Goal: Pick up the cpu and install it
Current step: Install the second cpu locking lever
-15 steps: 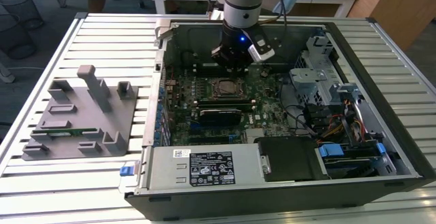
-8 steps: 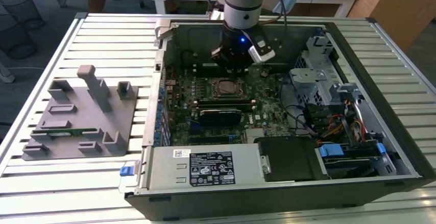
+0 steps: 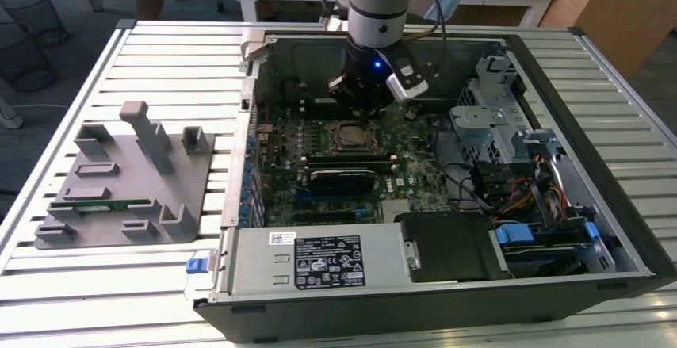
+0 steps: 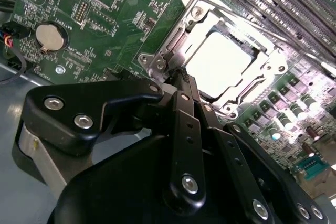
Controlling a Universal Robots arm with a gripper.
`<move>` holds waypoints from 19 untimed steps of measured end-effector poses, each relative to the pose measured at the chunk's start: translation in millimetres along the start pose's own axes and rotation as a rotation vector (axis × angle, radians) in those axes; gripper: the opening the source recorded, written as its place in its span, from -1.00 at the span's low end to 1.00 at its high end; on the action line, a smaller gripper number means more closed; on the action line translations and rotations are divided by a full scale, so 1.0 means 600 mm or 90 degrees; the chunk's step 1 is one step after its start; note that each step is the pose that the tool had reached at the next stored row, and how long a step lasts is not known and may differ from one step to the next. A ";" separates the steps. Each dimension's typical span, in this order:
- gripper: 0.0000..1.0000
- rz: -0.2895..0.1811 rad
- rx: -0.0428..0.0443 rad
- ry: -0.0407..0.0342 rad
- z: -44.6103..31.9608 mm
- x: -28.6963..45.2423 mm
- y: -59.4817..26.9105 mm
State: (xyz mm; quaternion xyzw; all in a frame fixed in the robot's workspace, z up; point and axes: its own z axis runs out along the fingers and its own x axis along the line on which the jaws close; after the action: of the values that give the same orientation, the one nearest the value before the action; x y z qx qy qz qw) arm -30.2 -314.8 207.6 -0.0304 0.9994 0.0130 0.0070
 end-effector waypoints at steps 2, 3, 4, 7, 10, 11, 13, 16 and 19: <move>-0.79 0.000 0.0000 0.0000 0.000 0.000 -0.004; -0.79 0.000 0.0000 0.0000 0.000 0.000 -0.006; -0.79 0.000 -0.0001 -0.0001 0.000 0.001 -0.008; -0.79 0.000 0.0000 0.0000 0.000 0.001 -0.016; -0.79 0.000 -0.0001 0.0000 0.000 0.001 -0.024; -0.79 0.000 -0.0001 -0.0001 -0.001 0.002 -0.026; -0.79 0.000 0.0000 0.0000 -0.002 0.002 -0.028; -0.79 0.000 -0.0001 0.0001 -0.012 0.002 -0.029; -0.79 0.000 -0.0001 0.0004 -0.028 0.001 -0.028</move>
State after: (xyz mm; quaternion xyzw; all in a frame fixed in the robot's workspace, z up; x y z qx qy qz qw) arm -30.1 -332.1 224.1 -0.0304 0.9994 0.0131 0.0067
